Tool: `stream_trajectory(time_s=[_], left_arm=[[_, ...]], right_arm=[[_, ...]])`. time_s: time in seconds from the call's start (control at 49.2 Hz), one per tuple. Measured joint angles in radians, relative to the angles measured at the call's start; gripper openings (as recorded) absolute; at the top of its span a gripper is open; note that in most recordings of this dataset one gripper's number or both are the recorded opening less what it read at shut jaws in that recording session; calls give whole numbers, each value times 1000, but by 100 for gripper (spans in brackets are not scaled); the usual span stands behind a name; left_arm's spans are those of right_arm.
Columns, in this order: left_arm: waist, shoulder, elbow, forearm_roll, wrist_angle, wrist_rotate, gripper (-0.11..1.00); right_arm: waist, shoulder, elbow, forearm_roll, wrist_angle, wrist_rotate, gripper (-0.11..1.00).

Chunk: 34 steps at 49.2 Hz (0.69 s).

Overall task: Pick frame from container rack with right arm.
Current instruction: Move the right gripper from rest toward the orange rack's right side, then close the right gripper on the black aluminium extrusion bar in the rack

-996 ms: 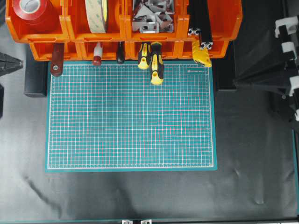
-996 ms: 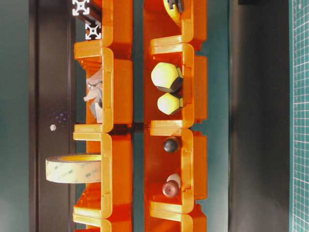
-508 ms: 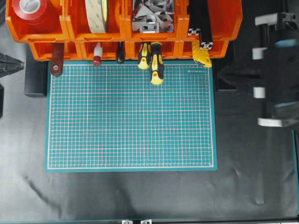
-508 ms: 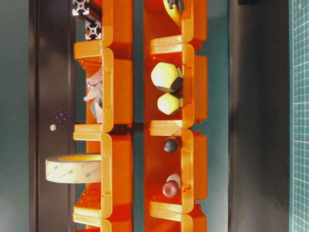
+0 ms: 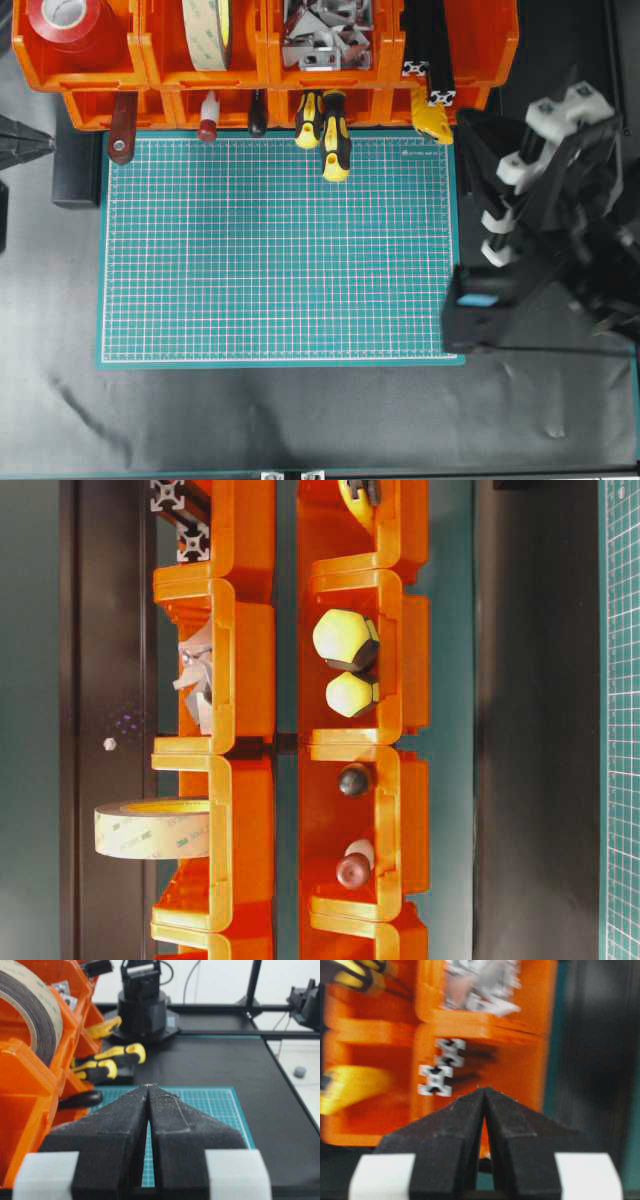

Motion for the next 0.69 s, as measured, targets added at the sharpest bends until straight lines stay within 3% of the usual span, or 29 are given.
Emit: stream_trajectory(time_s=[0.102,0.264,0.366,0.488,0.691], left_arm=[[0,2,0,0,8,0,0],[0,2,-2,0,12,2,0],[0,0,0,-2,11,0,0],[0,2,0,0,12,0,0],[0,2,0,0,12,0,0]], right_arm=[[12,32,3,-41,52,-2,0],[21,52,11,-48,63,-6,1],[20,58,12,-49,63,-6,7],[21,63,12,-51,61,-3,26],[21,78,32,-49,63,11,79]])
